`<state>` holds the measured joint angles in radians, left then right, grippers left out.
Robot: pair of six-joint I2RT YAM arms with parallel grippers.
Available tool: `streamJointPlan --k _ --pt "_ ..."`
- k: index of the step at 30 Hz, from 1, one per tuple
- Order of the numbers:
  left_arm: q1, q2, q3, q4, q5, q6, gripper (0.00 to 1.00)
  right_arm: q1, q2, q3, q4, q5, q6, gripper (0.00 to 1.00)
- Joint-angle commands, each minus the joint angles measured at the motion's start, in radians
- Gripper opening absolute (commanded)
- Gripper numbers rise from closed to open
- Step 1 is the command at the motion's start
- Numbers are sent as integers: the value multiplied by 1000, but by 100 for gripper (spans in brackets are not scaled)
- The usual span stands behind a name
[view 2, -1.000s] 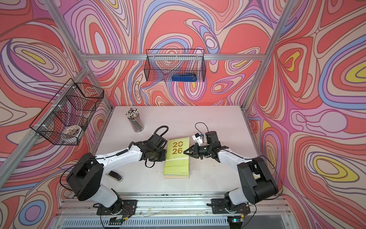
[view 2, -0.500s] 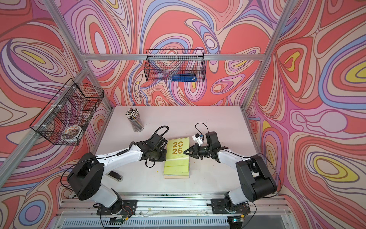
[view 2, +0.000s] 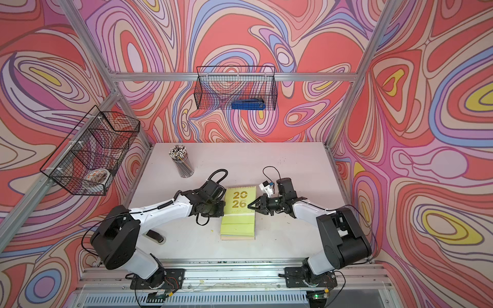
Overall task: Stack the calendars
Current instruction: Place the calendar at the calendar.
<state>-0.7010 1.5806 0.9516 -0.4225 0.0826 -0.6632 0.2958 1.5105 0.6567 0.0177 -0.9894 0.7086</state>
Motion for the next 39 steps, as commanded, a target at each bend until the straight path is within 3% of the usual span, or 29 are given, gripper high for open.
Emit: streamJointPlan --k 1,8,20,24,34,39 --pt "-8 13 23 -5 -2 -20 0 -3 9 34 -48 26 -32 25" --pt "-11 15 22 -8 0 -19 0 -3 16 57 -80 51 -41 30" --pt "-11 4 26 -39 -36 -2 0 -3 18 92 -170 102 -70 57" --pt "-11 0 32 -57 -56 7 0 -3 13 110 -213 133 -84 62" --pt "-11 26 57 -90 -87 26 0 -3 -27 170 -413 325 -137 67" --pt "-12 48 74 -98 -90 35 0 -3 -93 199 -533 509 -141 69"
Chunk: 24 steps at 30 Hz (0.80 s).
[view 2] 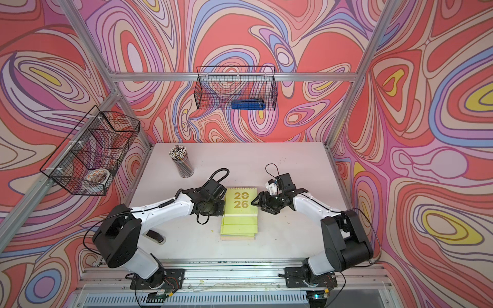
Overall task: Stack the calendars
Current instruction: Place the calendar at the calendar, then adjust the calendar at the calendar.
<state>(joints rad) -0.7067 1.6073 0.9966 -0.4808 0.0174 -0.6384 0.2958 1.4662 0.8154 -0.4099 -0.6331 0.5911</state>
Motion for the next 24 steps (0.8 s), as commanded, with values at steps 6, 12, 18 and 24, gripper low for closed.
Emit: streamJointPlan --k 6,12,18,24 --pt "-5 43 42 -42 -20 16 0 -3 -81 79 -235 335 -29 70" --pt "-5 55 43 -41 -17 19 0 7 -13 100 -283 405 -44 70" --pt "-5 63 45 -38 -11 17 0 61 49 141 -274 396 -54 70" --pt "-5 65 43 -39 -4 14 0 103 95 176 -266 398 -52 70"
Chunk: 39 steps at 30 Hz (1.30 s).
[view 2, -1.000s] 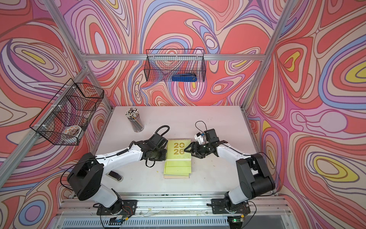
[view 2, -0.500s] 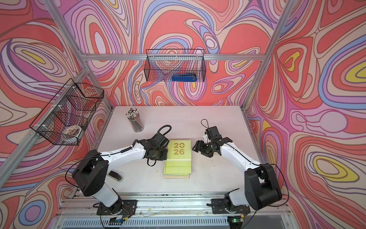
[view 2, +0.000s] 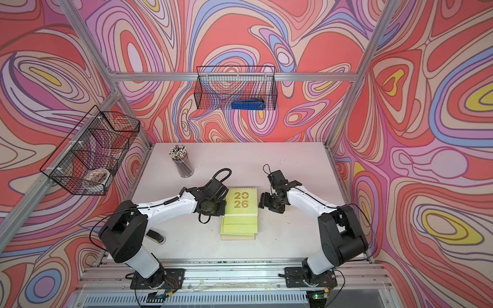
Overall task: Stack the calendars
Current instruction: Adjust the calendar at the calendar.
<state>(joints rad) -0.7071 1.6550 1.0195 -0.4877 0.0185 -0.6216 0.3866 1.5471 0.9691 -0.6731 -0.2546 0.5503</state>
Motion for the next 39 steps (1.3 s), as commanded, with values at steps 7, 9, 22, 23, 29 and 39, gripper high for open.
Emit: streamJointPlan --k 7,9,22,23,29,39 --pt "-5 17 19 -28 0 -5 0 30 31 34 10 -2 -9 71" --pt "-5 16 19 -28 2 -6 0 32 31 32 10 4 -9 71" --pt "6 -76 4 -70 -130 26 0 26 -64 33 -31 172 -35 84" --pt "15 -106 -7 -63 -156 31 0 18 -86 31 -28 189 -42 89" --pt "107 -296 -58 -41 -288 92 57 -19 -224 -16 98 364 -73 98" --pt "245 -587 -338 443 -527 436 100 -24 -476 -549 1105 884 -391 98"
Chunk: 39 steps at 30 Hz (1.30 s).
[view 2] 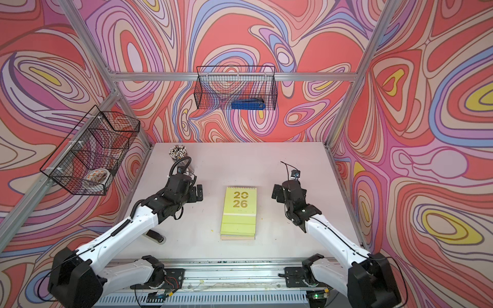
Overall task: Stack the calendars
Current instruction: Adjust the calendar at the calendar, then reset both arms
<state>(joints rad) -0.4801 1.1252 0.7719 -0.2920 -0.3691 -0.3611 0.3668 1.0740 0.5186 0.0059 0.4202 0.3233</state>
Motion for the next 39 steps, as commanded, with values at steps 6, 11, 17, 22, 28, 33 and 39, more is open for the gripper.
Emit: streamJointPlan --k 6,11,17,22,28,33,39 --pt "222 -58 -246 581 -25 283 100 -89 279 -197 893 186 -364 98" --pt "334 71 -359 866 30 339 100 -172 529 -228 1247 53 -390 98" --pt "370 269 -403 1096 119 394 100 -276 621 -253 1332 -129 -313 99" --pt "370 427 -519 1448 159 416 100 -312 652 -221 1302 -147 -281 98" --pt "393 432 -423 1268 154 386 100 -314 638 -117 1089 -144 -278 99" --pt "413 424 -411 1230 127 348 100 -313 640 -71 1007 -146 -283 99" --pt "413 425 -410 1232 111 342 100 -313 639 -71 1002 -148 -282 98"
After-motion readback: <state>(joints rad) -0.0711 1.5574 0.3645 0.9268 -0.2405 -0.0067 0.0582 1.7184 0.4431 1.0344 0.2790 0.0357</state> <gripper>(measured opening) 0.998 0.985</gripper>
